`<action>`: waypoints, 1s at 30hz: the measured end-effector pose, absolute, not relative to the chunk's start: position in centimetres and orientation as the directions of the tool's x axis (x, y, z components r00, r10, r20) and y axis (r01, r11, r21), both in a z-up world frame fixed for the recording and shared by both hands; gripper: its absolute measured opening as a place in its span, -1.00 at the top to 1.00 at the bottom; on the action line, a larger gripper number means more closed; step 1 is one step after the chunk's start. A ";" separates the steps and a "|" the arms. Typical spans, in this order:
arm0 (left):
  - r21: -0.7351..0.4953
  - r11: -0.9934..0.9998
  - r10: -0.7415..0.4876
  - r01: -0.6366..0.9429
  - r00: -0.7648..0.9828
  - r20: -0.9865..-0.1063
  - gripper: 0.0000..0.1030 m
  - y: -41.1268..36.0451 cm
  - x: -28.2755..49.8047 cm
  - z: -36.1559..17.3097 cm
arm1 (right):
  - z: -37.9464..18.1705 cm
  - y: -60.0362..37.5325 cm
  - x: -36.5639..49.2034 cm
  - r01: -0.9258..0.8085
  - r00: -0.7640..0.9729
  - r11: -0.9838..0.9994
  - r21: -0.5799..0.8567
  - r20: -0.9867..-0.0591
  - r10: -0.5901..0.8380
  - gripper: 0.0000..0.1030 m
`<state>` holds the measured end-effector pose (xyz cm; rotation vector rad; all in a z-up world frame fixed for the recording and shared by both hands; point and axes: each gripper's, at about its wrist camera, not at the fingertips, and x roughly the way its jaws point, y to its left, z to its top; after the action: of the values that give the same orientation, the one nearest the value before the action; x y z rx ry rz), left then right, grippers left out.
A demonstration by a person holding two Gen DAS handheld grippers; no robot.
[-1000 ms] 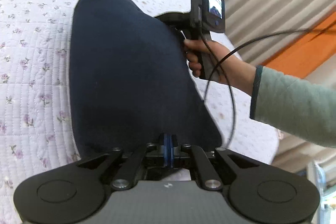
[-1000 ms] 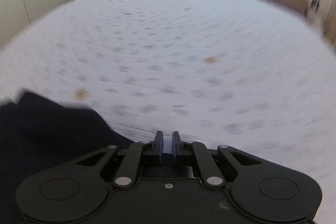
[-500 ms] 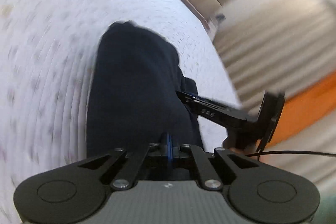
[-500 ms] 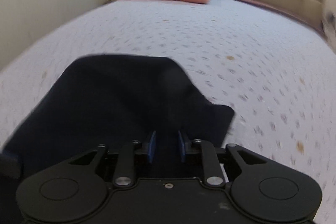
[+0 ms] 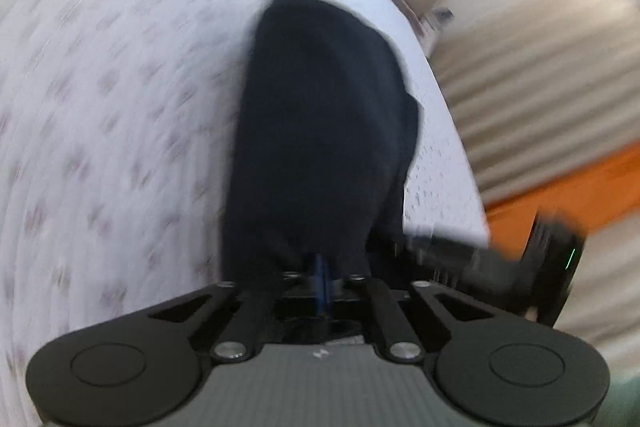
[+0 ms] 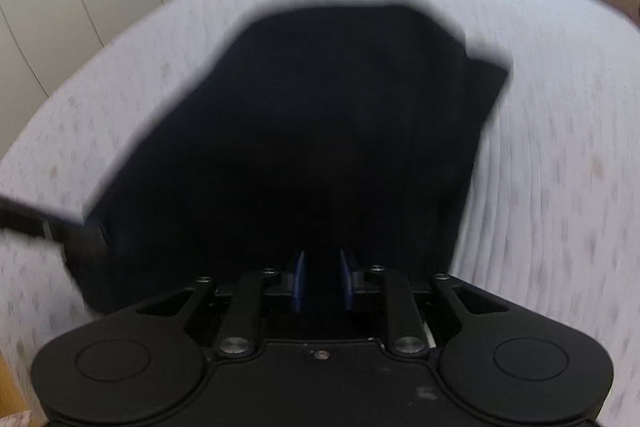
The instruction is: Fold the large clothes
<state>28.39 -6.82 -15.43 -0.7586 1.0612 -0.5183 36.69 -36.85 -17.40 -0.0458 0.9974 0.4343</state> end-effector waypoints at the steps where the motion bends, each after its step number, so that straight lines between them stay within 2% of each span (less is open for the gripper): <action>1: -0.798 0.602 -0.721 -0.016 0.418 -0.552 0.94 -6.0 27.9 -15.9 | -17.7 -37.3 35.9 -0.360 0.443 0.916 0.177 -0.832 0.335 0.69; 4: -0.826 0.560 -0.741 -0.067 0.407 -0.535 0.92 -4.6 27.2 -16.0 | -17.1 -38.9 33.6 -0.339 0.415 0.920 0.197 -0.846 0.334 0.69; 6: -0.839 0.539 -0.761 -0.082 0.381 -0.526 0.73 -3.9 27.5 -15.4 | -16.3 -39.8 33.4 -0.319 0.397 0.924 0.211 -0.856 0.332 0.68; 7: -0.844 0.531 -0.763 -0.080 0.388 -0.517 0.49 -3.5 27.7 -14.8 | -15.6 -40.2 33.1 -0.313 0.395 0.925 0.216 -0.856 0.333 0.59; 8: -0.838 0.541 -0.752 -0.067 0.408 -0.518 0.27 -3.1 28.3 -14.0 | -14.9 -40.5 33.3 -0.305 0.404 0.929 0.209 -0.855 0.325 0.48; 9: -0.830 0.556 -0.740 -0.045 0.429 -0.519 0.14 -2.9 28.9 -13.2 | -14.2 -40.8 33.6 -0.295 0.425 0.936 0.190 -0.852 0.307 0.00; 10: -0.821 0.571 -0.727 -0.022 0.452 -0.518 -0.13 -2.7 29.5 -12.3 | -13.5 -41.2 34.1 -0.270 0.473 0.950 0.157 -0.838 0.273 -0.55; 11: -0.811 0.586 -0.712 0.000 0.478 -0.514 -0.41 -2.7 30.3 -11.2 | -13.1 -41.6 34.6 -0.244 0.524 0.960 0.140 -0.814 0.252 -0.66; 13: -0.790 0.613 -0.683 0.025 0.520 -0.513 -0.59 -2.9 31.6 -9.6 | -12.7 -42.3 36.1 -0.199 0.588 0.967 0.160 -0.770 0.249 -0.64; 20: -0.721 0.691 -0.643 0.046 0.494 -0.585 -0.59 -6.8 36.8 -10.2 | -15.1 -43.0 42.2 -0.021 0.620 0.899 0.437 -0.700 0.355 -0.72; 24: -0.670 0.741 -0.611 0.043 0.458 -0.646 -0.62 -8.5 37.8 -12.6 | -16.6 -43.4 41.9 0.007 0.612 0.878 0.479 -0.696 0.375 -0.81; 25: -0.663 0.747 -0.604 0.045 0.460 -0.650 -0.64 -8.5 37.8 -12.7 | -17.1 -43.3 42.0 0.010 0.608 0.870 0.493 -0.694 0.386 -0.97; 26: -0.659 0.751 -0.602 0.043 0.456 -0.655 -0.72 -8.6 38.0 -13.3 | -17.8 -43.5 42.3 0.019 0.604 0.859 0.511 -0.691 0.398 -0.99; 30: -0.740 0.672 -0.666 -0.008 0.429 -0.610 -0.84 -7.8 38.7 -15.8 | -20.6 -45.8 43.4 0.054 0.553 0.752 0.657 -0.647 0.525 -0.99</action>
<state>38.66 -7.81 -15.78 -0.7461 1.0617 -0.4620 43.44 -45.82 -20.64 0.6841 0.9591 0.3055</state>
